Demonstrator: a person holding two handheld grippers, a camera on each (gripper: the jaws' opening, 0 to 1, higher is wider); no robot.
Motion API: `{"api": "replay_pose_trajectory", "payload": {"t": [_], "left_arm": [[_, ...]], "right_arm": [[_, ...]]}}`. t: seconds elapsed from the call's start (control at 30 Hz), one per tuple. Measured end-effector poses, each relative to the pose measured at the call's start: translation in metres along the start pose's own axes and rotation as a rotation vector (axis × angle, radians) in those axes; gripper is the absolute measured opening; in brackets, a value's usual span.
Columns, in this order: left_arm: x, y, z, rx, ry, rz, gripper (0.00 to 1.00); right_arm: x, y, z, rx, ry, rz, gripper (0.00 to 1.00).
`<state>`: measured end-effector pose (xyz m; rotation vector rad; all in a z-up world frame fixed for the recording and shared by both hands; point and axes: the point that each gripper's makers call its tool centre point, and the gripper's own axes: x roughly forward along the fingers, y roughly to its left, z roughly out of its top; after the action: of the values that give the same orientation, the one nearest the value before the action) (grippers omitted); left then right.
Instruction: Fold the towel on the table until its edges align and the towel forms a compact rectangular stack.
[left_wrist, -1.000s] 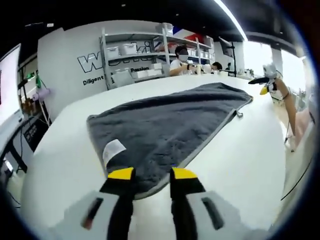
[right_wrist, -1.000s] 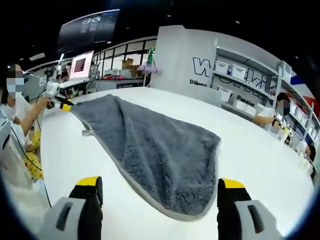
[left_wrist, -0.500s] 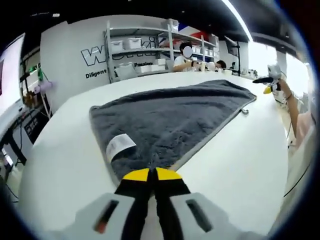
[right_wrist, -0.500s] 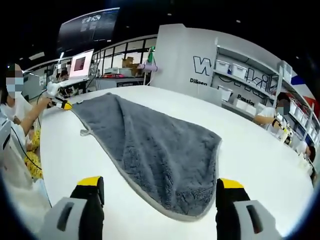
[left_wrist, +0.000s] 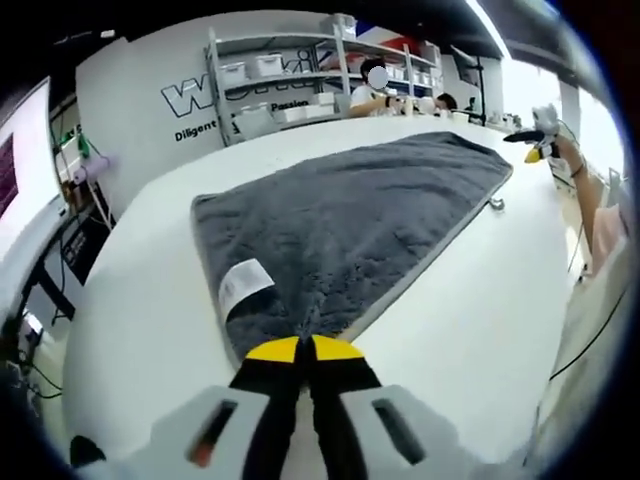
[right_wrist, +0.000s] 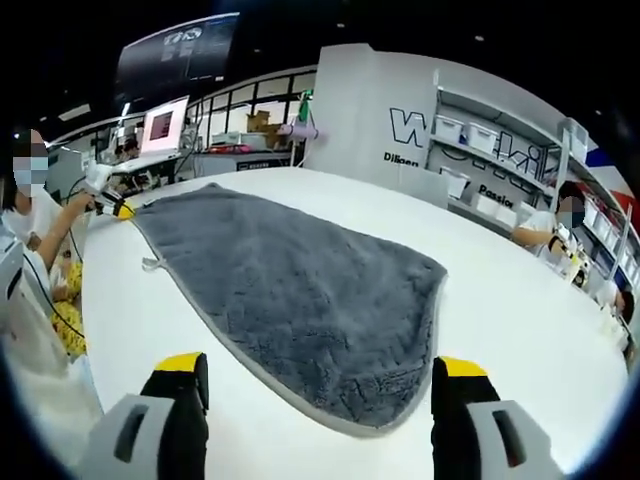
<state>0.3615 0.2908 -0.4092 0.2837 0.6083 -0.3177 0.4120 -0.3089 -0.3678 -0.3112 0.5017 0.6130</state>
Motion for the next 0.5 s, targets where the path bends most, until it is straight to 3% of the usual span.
{"api": "replay_pose_trajectory", "payload": {"t": [0.13,0.23,0.3,0.4,0.5], "left_arm": [[-0.001,-0.001,0.002,0.040,-0.033,-0.006,0.09],[-0.004,-0.006,0.016,0.006,-0.112,-0.039,0.30],[-0.008,-0.013,0.025,-0.014,-0.153,-0.074,0.38],[-0.014,-0.016,0.048,-0.044,-0.246,-0.089,0.47],[-0.013,-0.016,0.055,-0.051,-0.263,-0.074,0.70]], "right_arm": [[0.000,0.001,-0.002,0.007,0.006,0.011,0.97],[-0.003,-0.005,0.005,0.029,-0.014,0.014,0.97],[-0.003,-0.012,0.017,0.067,-0.059,0.025,0.96],[0.000,-0.034,0.037,0.157,-0.107,0.037,0.92],[0.011,-0.065,0.048,0.204,-0.105,0.002,0.91]]}}
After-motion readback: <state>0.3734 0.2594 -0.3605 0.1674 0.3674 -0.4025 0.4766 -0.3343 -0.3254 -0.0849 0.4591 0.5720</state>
